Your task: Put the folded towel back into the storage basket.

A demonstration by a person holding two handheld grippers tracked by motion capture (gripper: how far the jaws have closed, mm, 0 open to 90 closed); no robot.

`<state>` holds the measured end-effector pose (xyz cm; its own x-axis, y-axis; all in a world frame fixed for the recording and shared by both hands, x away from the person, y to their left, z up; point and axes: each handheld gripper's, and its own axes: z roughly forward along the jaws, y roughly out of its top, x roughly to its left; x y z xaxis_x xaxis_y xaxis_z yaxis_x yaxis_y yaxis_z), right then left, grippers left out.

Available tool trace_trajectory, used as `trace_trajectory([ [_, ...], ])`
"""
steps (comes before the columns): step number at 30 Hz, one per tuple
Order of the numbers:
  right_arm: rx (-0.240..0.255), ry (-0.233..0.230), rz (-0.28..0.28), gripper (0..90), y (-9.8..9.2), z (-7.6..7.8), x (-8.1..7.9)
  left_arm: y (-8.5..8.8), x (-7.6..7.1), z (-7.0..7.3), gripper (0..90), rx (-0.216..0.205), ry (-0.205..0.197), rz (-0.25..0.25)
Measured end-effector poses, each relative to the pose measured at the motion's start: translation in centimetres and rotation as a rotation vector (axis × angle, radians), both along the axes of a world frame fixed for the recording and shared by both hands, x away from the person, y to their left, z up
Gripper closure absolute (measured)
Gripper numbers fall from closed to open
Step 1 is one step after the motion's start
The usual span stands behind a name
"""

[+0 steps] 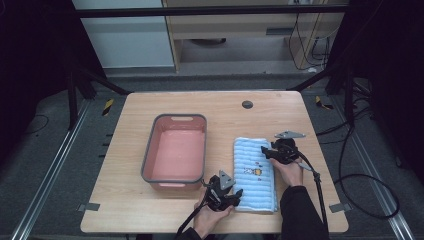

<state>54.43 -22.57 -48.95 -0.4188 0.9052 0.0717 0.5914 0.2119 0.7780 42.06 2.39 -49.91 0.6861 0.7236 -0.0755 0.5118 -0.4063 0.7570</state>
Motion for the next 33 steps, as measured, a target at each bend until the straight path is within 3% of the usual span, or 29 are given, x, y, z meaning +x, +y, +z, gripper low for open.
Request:
trace_trajectory([
  [7,-0.027,0.025,0.009,53.3,0.4,-0.7,0.2,-0.2,0.0,-0.3,54.9,-0.008,0.023,0.007],
  [13,-0.004,0.056,0.003,55.0,0.3,-0.9,0.3,-0.4,-0.1,-0.3,60.4,-0.008,0.042,0.012],
  [16,-0.021,0.054,0.002,57.1,0.4,-1.1,0.3,-0.6,-0.1,-0.2,64.6,0.002,0.048,0.006],
  [24,0.035,0.085,0.009,73.7,0.6,-1.2,0.3,-0.8,-0.1,-0.2,77.0,-0.014,0.078,0.01],
  [33,0.051,0.075,0.008,79.4,0.6,-1.2,0.2,-0.8,-0.1,-0.1,84.2,-0.027,0.073,0.013],
])
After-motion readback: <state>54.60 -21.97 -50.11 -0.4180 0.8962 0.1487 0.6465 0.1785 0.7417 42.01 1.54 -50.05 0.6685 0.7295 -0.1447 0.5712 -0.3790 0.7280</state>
